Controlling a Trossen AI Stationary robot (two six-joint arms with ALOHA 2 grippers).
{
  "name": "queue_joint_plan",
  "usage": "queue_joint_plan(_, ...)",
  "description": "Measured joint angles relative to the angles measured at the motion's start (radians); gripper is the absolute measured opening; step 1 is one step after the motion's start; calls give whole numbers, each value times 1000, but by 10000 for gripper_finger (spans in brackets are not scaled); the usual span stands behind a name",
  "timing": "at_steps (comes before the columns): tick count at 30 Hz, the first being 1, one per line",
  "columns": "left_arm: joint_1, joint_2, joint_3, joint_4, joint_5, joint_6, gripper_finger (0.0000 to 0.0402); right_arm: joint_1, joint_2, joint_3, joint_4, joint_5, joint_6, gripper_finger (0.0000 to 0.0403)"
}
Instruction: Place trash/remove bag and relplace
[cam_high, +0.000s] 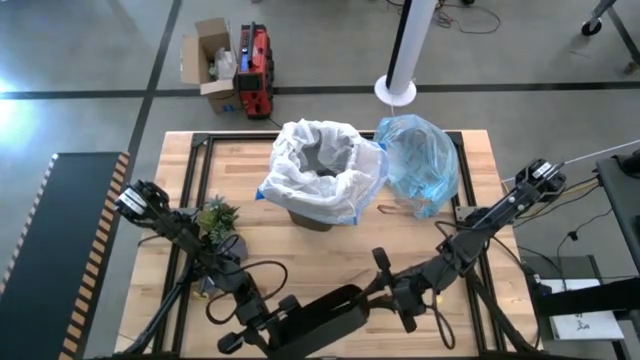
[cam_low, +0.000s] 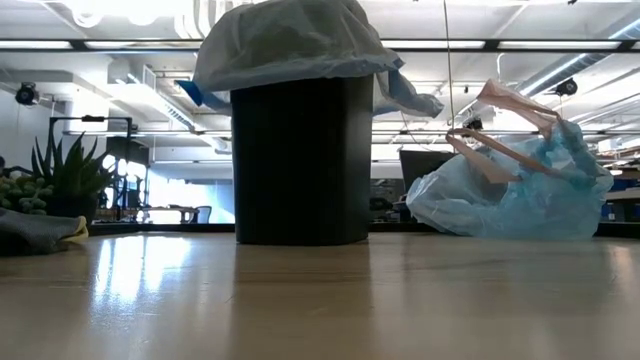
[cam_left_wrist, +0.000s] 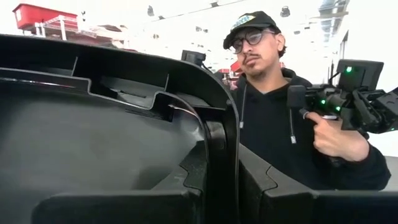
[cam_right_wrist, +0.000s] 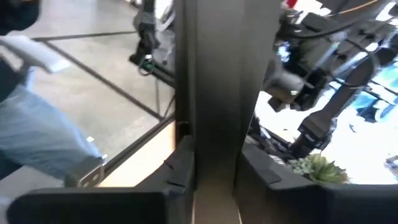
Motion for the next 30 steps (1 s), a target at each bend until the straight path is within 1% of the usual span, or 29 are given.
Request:
queue_joint_plan(4, 1, 0, 0, -2, -7, 0, 29, 2, -7, 0, -27, 16, 69, 55)
queue_joint_plan(5, 1, 0, 0, -2, -13, 0, 29, 6, -14, 0, -42, 23, 91, 65)
queue_joint_plan(7, 1, 1, 0, -4, -28, 3, 29, 7, -32, 0, -67, 51, 122, 118)
queue_joint_plan(9, 2, 1, 0, -2, -52, 11, 29, 6, -49, 3, -88, 68, 156, 186)
queue_joint_plan(11, 0, 1, 0, -15, -99, 11, 29, 16, -70, 2, -121, 100, 174, 250)
queue_joint_plan(13, 0, 1, 0, -24, -133, 15, 29, 41, -83, 3, -137, 195, 173, 299)
queue_joint_plan(14, 1, 1, 0, -23, -152, 23, 29, 59, -86, 3, -150, 276, 165, 315)
queue_joint_plan(16, 1, 1, 0, -22, -180, 41, 29, 104, -90, 2, -176, 460, 136, 331)
queue_joint_plan(18, 1, 1, 0, -22, -205, 56, 29, 142, -88, 2, -165, 617, 123, 331)
queue_joint_plan(20, 1, 1, 0, -20, -238, 78, 29, 173, -74, 2, -144, 716, 141, 317)
queue_joint_plan(23, 4, 5, 0, -14, -277, 108, 29, 191, -27, -10, -71, 789, 158, 280)
queue_joint_plan(25, 10, 13, 0, -4, -294, 117, 29, 190, 12, -13, -28, 823, 158, 246)
queue_joint_plan(27, 16, 26, 0, 17, -295, 119, 29, 182, 47, -13, 6, 852, 122, 205)
queue_joint_plan(30, 26, 42, 0, 23, -314, 115, 29, 165, 86, -14, 56, 884, 59, 130)
